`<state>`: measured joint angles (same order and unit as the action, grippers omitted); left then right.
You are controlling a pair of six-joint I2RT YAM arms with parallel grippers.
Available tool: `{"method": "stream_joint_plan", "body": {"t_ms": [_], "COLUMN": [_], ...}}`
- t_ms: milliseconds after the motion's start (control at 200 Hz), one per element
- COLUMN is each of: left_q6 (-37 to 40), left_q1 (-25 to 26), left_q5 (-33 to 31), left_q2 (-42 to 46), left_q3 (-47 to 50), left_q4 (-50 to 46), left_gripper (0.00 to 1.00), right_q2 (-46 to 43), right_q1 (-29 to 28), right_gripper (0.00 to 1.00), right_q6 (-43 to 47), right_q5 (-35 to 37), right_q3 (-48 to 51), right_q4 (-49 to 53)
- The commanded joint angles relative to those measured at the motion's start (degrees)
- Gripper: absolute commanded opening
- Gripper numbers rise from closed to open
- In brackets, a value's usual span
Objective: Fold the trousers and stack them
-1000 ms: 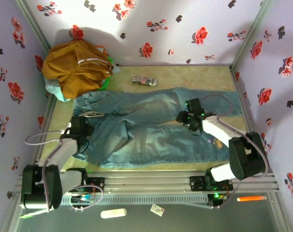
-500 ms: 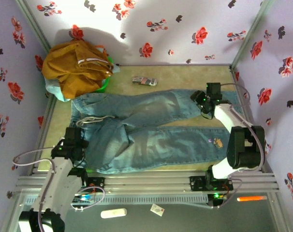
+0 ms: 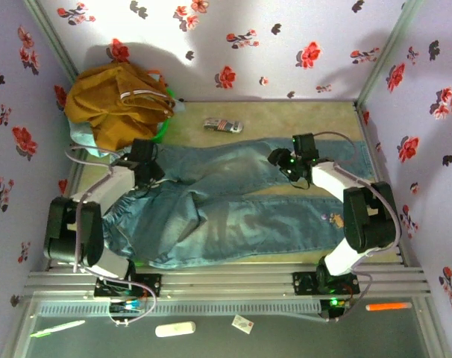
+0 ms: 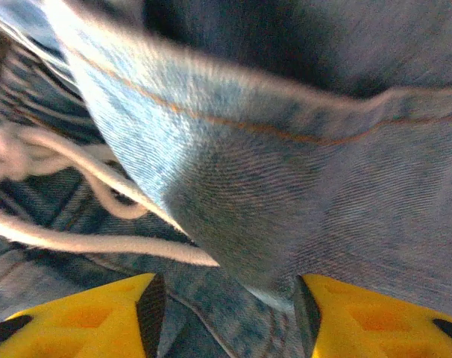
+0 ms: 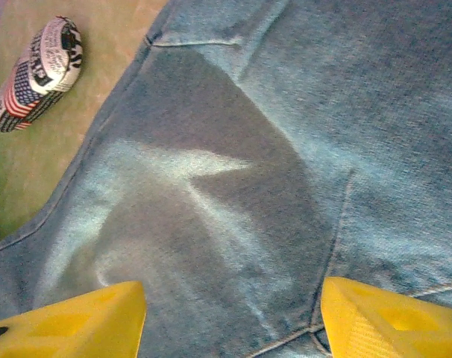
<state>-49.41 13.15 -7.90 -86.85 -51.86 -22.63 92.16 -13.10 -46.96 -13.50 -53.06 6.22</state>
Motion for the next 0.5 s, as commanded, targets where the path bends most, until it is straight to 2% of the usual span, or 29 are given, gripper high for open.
{"method": "stream_joint_plan", "body": {"t_ms": [0,125,155,310,415,495], "left_q6": [-2.69,-8.93,-8.5,-12.62,-10.89,-9.4], "left_q1": [-0.78,-4.88,-6.3,-14.1,-18.65,-22.8], "left_q5": [-0.54,-0.65,0.69,1.34,4.72,7.97], "left_q2": [-0.02,1.9,3.55,15.67,22.26,24.0], "left_q3": [6.98,16.85,19.15,25.11,23.29,20.26], "left_q4": [6.65,8.86,10.1,2.67,-2.74,-5.91], "left_gripper": [0.5,0.37,0.33,0.36,0.4,0.41], "right_q2": [-3.12,-4.52,-4.83,-5.59,-4.77,-3.54], "right_q1": [2.73,7.74,8.91,12.78,13.9,15.16], "right_gripper": [0.65,0.65,0.65,0.64,0.64,0.64], "right_q6": [1.42,2.0,2.05,-0.85,-2.0,-3.54], "right_q5": [1.04,0.12,-0.08,-3.18,-2.29,-1.95], "right_q3": [1.44,1.82,1.82,1.7,-0.08,-1.69], "right_q4": [2.01,3.26,3.35,0.7,0.58,0.09]}}
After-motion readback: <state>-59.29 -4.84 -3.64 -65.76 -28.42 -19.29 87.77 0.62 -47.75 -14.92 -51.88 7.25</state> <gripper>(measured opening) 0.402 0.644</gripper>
